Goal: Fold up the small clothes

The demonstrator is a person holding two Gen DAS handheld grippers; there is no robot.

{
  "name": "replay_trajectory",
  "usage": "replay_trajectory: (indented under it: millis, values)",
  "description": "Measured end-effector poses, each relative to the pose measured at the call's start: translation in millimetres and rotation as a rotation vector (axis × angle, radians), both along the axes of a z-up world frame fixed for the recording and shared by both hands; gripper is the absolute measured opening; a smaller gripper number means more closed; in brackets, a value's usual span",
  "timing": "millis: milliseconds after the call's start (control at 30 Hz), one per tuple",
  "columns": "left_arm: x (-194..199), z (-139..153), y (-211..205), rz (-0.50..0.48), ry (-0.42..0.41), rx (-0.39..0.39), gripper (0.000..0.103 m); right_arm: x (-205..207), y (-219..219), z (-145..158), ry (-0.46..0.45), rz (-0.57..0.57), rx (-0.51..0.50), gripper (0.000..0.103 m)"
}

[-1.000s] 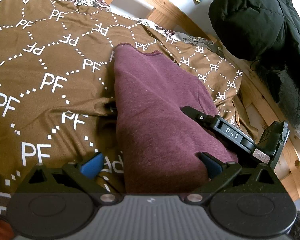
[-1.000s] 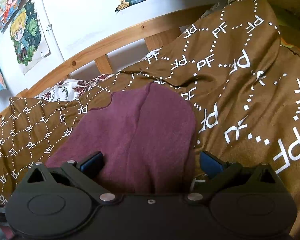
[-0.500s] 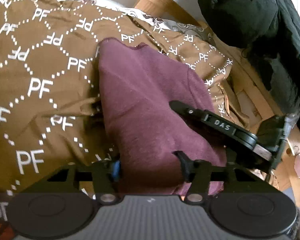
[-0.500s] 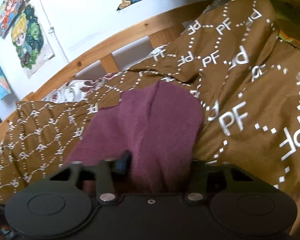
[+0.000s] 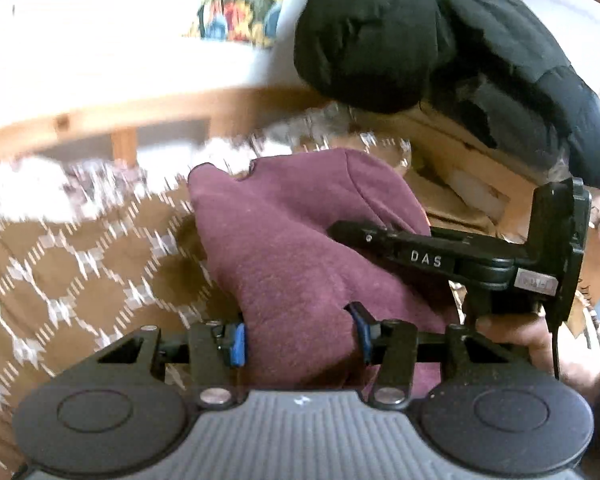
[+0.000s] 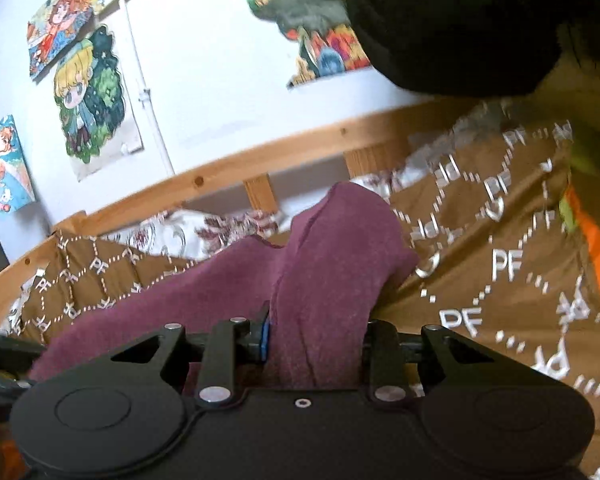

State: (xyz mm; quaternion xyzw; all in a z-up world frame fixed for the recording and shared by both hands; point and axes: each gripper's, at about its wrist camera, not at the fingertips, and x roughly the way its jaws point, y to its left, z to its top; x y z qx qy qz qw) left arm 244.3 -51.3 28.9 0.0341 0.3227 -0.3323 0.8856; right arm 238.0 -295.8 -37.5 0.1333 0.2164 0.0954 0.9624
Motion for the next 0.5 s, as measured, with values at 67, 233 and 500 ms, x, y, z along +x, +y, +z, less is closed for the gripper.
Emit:
replay_trajectory:
  millis: [67,233,500]
  values:
    - [1.9,3.9,4.9,0.012,-0.082,0.019,0.053,3.9,13.8,9.4,-0.039,-0.017,-0.014,0.031]
    - [15.6,-31.7,19.9,0.143,-0.242,0.007,0.053,43.1,54.3,21.7,-0.111,-0.017,-0.042,0.031]
    - [76.5,-104.0,40.1,0.32,0.061,-0.133,0.056,153.4,92.4,-38.7,0.022,0.108,-0.216,0.031]
